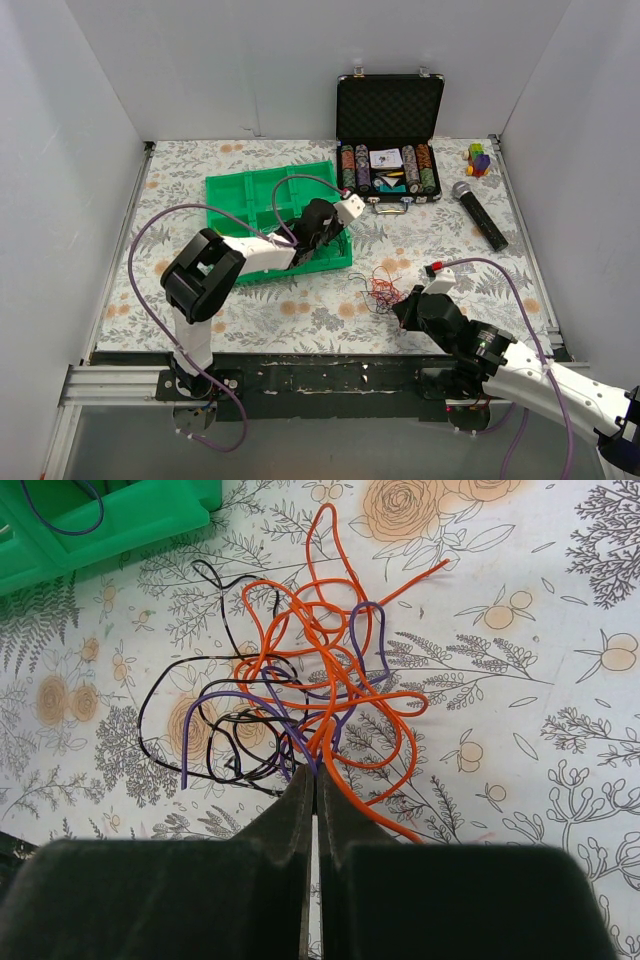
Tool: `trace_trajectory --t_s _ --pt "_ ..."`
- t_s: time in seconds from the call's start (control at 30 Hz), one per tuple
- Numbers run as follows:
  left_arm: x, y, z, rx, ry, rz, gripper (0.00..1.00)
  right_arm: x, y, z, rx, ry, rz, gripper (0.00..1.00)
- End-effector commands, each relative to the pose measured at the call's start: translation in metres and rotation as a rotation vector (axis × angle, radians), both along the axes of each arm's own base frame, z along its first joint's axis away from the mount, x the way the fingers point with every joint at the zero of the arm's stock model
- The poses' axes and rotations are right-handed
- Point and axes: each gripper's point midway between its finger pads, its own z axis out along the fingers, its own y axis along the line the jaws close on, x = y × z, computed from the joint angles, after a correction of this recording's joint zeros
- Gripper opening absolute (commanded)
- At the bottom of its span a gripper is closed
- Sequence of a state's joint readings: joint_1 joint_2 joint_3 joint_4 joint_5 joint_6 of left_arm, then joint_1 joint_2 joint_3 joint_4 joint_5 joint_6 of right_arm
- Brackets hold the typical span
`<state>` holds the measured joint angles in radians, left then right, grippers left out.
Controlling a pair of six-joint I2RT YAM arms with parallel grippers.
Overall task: Untangle the cables
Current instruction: Place the cable in the bin.
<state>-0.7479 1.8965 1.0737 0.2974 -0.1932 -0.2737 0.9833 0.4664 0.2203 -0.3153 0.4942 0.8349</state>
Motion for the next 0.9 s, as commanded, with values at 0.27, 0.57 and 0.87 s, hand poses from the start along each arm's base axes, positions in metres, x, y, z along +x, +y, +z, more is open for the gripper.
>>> trace_trajectory --t_s 0.27,0.57,0.87 --pt "0.006 0.0 -0.007 0.082 0.103 -0.001 0.24 0.006 0.005 0.034 0.047 -0.039 -0.011 0.01" --pt "-0.011 -0.007 0.043 0.023 0.164 -0.067 0.48 0.004 0.001 0.048 0.036 -0.037 -0.012 0.01" --pt "-0.008 -0.007 0.127 -0.018 0.101 -0.11 0.7 0.001 0.001 0.04 0.022 -0.009 -0.009 0.01"
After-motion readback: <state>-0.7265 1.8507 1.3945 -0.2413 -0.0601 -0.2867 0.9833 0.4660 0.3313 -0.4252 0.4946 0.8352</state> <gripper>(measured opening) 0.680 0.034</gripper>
